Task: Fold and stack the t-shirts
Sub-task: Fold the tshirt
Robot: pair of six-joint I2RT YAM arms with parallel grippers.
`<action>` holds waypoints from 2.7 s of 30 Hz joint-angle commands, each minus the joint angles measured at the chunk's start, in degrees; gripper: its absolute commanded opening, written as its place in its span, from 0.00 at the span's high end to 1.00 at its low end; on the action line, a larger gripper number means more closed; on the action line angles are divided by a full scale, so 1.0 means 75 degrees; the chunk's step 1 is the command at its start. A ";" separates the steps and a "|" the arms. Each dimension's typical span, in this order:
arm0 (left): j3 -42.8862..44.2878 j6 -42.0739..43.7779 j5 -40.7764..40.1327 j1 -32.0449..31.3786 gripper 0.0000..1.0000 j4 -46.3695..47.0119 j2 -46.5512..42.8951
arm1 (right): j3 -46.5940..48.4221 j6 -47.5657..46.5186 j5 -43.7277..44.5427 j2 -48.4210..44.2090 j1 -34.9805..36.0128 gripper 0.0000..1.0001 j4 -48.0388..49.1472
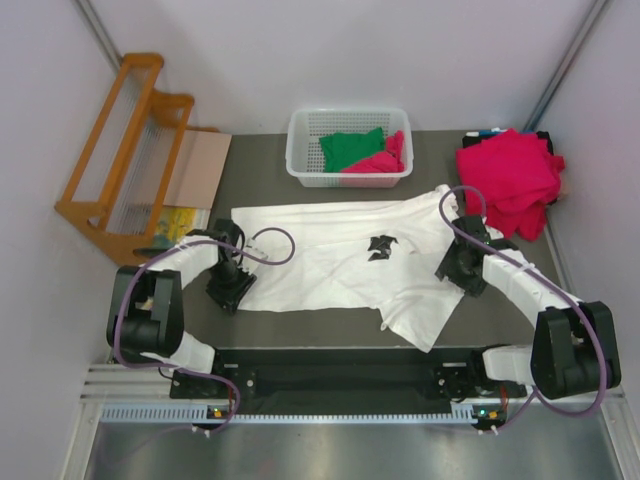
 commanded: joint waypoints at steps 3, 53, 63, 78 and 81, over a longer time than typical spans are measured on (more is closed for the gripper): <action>0.0028 -0.0006 -0.0025 0.0005 0.57 0.0212 0.0212 | 0.0135 -0.0076 -0.0048 0.0044 -0.0170 0.37 0.0317; 0.1223 -0.0100 -0.0506 0.0204 1.00 -0.0139 -0.0702 | -0.0415 0.0018 -0.0669 -0.2230 -0.0182 0.87 -0.1042; 0.0966 -0.0088 -0.0483 0.0204 1.00 -0.0046 -0.0632 | -0.0568 0.0018 -0.0400 -0.1844 -0.0205 0.58 -0.0750; 0.0743 -0.0041 -0.0482 0.0205 1.00 -0.0010 -0.0714 | -0.0579 0.0123 0.0092 -0.0355 -0.0252 0.55 0.0212; 0.0684 -0.0041 -0.0482 0.0216 1.00 0.0002 -0.0679 | -0.0638 0.0124 0.0081 -0.0261 -0.0264 0.40 0.0235</action>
